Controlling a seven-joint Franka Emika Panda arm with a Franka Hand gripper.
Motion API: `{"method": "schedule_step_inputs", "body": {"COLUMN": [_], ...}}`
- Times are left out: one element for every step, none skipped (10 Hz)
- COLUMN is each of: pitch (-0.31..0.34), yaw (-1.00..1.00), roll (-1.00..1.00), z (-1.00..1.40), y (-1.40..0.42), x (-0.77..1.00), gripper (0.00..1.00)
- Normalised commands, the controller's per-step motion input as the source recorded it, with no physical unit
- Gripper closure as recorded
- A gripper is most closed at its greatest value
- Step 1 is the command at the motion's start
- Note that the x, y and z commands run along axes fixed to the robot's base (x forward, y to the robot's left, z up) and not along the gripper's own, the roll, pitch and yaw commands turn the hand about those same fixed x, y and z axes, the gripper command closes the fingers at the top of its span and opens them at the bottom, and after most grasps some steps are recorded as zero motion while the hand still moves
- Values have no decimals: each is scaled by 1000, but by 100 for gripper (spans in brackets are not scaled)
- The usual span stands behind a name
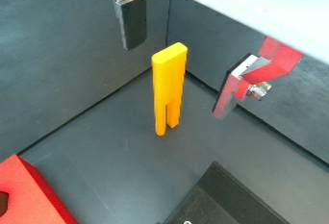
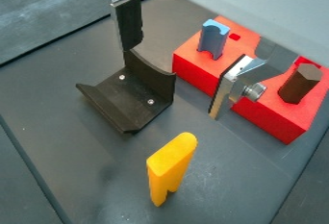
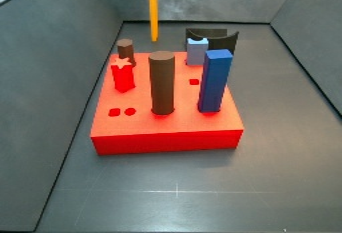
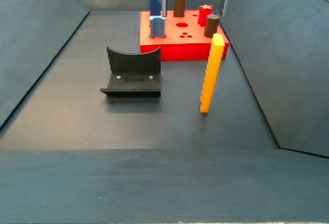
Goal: Pick up the square-circle object. Move up. Rotate the square-circle object. Move to above the board. Insert the square-circle object.
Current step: Pick up the square-circle object.
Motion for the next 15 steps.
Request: {"method": "schedule_step_inputs", "body": {"pitch": [-24,-4,0,0,-71,-100,-106,-81,-67,-59,-47,0,0,0,0], "yaw": [-29,0,0,0,-20,0,0,-14,-154,-209,0,0,0,0,0], "roll": [0,-30,-61,-41,-131,-159,-189,-209,-233,-199,-109,-23,0,0,0], "z": [-37,-91,-6,-126,-514,-746,-691,-694,-674,-471,-49,0,0,0,0], "y": [106,557,703,651,303,0,-11,0,0,0,46,0,0,0,0], "x": [-177,-146,-74,-249,-126,-29,-123,-129,-289,-246,0,0,0,0,0], "gripper": [0,0,0,0,0,0,0,0,0,0,0,0,0,100,100]}}
